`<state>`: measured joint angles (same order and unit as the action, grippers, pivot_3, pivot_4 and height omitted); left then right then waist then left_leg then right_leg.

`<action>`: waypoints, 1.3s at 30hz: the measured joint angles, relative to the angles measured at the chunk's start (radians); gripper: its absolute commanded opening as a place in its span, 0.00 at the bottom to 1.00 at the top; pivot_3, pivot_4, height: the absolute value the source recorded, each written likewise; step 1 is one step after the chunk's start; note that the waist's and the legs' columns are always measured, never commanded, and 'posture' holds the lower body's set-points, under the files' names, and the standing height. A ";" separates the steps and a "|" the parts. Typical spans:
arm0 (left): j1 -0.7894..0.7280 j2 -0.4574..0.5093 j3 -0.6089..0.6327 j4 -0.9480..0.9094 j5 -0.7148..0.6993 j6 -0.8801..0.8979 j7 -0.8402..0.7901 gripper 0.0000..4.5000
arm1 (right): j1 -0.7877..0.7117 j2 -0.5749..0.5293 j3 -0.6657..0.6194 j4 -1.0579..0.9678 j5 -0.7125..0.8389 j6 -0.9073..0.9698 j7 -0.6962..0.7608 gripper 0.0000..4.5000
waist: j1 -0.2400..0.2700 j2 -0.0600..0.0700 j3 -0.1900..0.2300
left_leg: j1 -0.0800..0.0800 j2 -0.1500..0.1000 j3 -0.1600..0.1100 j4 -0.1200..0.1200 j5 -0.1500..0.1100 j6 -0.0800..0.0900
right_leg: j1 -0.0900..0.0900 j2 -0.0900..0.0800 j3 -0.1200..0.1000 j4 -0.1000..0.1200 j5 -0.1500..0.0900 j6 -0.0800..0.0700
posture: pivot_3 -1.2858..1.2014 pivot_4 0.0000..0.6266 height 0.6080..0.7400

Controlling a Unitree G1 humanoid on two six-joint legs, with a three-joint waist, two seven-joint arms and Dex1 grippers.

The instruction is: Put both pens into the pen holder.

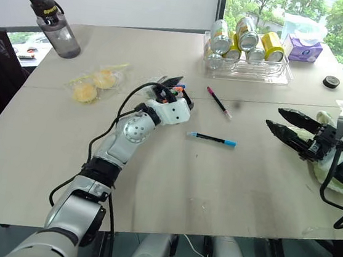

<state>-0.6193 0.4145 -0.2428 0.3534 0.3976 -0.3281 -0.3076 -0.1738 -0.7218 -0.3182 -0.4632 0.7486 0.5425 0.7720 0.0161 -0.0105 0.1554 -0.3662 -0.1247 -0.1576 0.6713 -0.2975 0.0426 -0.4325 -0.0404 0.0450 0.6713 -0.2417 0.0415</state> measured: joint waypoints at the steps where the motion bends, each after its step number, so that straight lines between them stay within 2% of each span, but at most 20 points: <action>1: 0.006 -0.006 -0.004 -0.010 -0.019 -0.008 -0.026 0.99 | 0.000 0.001 0.007 0.000 -0.008 -0.001 -0.005 0.53 | 0.000 0.000 0.000 | 0.000 0.000 0.000 0.000 0.000 0.000 | 0.000 0.000 0.000 0.000 0.000 0.000 | 0.52 0.24 1.00; 5: 0.064 -0.001 -0.001 -0.101 -0.155 -0.004 -0.163 0.99 | 0.008 0.001 0.055 0.008 -0.076 -0.007 -0.021 0.53 | -0.004 0.000 0.000 | 0.000 0.000 0.001 0.000 0.000 0.000 | -0.001 0.000 0.001 0.001 0.000 0.000 | 0.52 0.24 1.00; 9: 0.232 0.073 0.030 -0.287 -0.409 0.153 -0.391 0.99 | -0.017 0.013 0.133 0.088 -0.216 -0.033 -0.087 0.53 | -0.016 0.001 0.000 | 0.001 0.000 0.002 0.000 0.000 0.000 | -0.001 0.000 0.002 0.002 0.000 0.000 | 0.52 0.24 1.00; 10: 0.245 0.079 0.034 -0.297 -0.427 0.170 -0.408 1.00 | -0.018 0.015 0.138 0.100 -0.229 -0.034 -0.095 0.58 | -0.015 0.001 0.000 | 0.001 0.000 0.002 0.000 0.000 0.000 | -0.001 0.000 0.002 0.003 0.000 0.000 | 0.52 0.24 1.00; 12: 0.339 0.137 0.088 -0.427 -0.580 0.344 -0.483 1.00 | -0.101 0.058 0.208 0.194 -0.276 -0.043 -0.100 0.71 | -0.026 0.000 0.000 | 0.002 0.001 0.002 0.001 0.000 0.000 | -0.001 0.001 0.002 0.005 0.000 0.000 | 0.52 0.24 1.00; 15: 0.383 0.179 0.159 -0.550 -0.733 0.525 -0.516 1.00 | -0.212 0.106 0.288 0.341 -0.348 -0.073 -0.100 0.99 | -0.029 0.001 0.000 | 0.003 0.001 0.003 0.002 0.000 -0.001 | 0.000 0.001 0.002 0.006 0.001 -0.001 | 0.52 0.24 1.00; 19: 0.381 0.217 0.269 -0.657 -0.895 0.738 -0.493 1.00 | -0.401 0.183 0.388 0.623 -0.466 -0.162 -0.089 0.99 | -0.031 0.001 0.000 | 0.004 0.001 0.003 0.002 0.001 -0.002 | 0.000 0.001 0.002 0.007 0.001 -0.003 | 0.52 0.24 1.00; 21: 0.367 0.255 0.329 -0.691 -0.980 0.863 -0.473 1.00 | -0.568 0.286 0.394 0.895 -0.498 -0.226 -0.094 0.99 | -0.036 0.001 0.001 | 0.004 0.002 0.004 0.001 0.001 -0.002 | -0.001 0.002 0.002 0.007 0.002 -0.004 | 0.52 0.24 1.00; 25: 0.354 0.317 0.417 -0.746 -1.084 1.001 -0.454 1.00 | -0.790 0.374 0.401 1.295 -0.584 -0.364 -0.125 0.99 | -0.043 0.001 0.001 | 0.003 0.002 0.002 -0.001 0.001 -0.002 | -0.002 0.002 0.001 0.003 0.002 -0.004 | 0.52 0.24 1.00; 28: 0.360 0.357 0.470 -0.786 -1.127 1.067 -0.437 1.00 | -0.897 0.425 0.399 1.537 -0.638 -0.443 -0.150 0.99 | -0.048 0.001 0.001 | 0.001 0.002 0.000 -0.003 0.001 -0.002 | -0.001 0.002 -0.001 -0.003 0.002 -0.004 | 0.52 0.24 1.00; 30: 0.364 0.371 0.480 -0.807 -1.138 1.090 -0.425 1.00 | -0.917 0.444 0.399 1.626 -0.670 -0.463 -0.176 0.99 | -0.051 0.001 0.001 | -0.001 0.002 -0.002 -0.004 0.001 -0.002 | -0.001 0.002 -0.002 -0.006 0.002 -0.004 | 0.52 0.24 1.00; 31: 0.377 0.381 0.494 -0.827 -1.150 1.110 -0.416 1.00 | -0.919 0.456 0.398 1.679 -0.689 -0.483 -0.189 0.88 | -0.056 0.001 0.001 | -0.001 0.002 -0.002 -0.004 0.001 -0.002 | -0.001 0.002 -0.002 -0.007 0.002 -0.004 | 0.52 0.24 1.00; 33: 0.388 0.387 0.507 -0.844 -1.159 1.128 -0.407 1.00 | -0.935 0.460 0.397 1.698 -0.700 -0.485 -0.189 0.83 | -0.060 0.001 0.001 | -0.001 0.002 -0.002 -0.004 0.001 -0.002 | -0.001 0.002 -0.002 -0.007 0.002 -0.004 | 0.52 0.24 1.00; 36: 0.410 0.407 0.526 -0.884 -1.189 1.162 -0.400 1.00 | -0.942 0.461 0.395 1.718 -0.717 -0.495 -0.180 0.56 | -0.060 0.002 0.000 | 0.000 0.002 -0.002 -0.004 0.001 -0.002 | 0.000 0.002 -0.002 -0.006 0.002 -0.004 | 0.52 0.24 1.00; 39: 0.418 0.419 0.538 -0.898 -1.209 1.184 -0.388 1.00 | -0.941 0.466 0.390 1.722 -0.731 -0.505 -0.159 0.24 | -0.057 0.002 0.000 | 0.001 0.002 -0.002 -0.002 0.001 -0.002 | 0.001 0.002 -0.002 -0.003 0.003 -0.005 | 0.52 0.24 1.00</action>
<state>-0.2017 0.8330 0.2953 -0.5450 -0.8109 0.8559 -0.6959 -1.1148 -0.2558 0.0720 1.2585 0.0179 0.0375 0.6125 -0.0405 -0.0089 0.1556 -0.3650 -0.1226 -0.1600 0.6693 -0.2960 0.0402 -0.4317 -0.0379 0.0425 0.6679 -0.2391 0.0368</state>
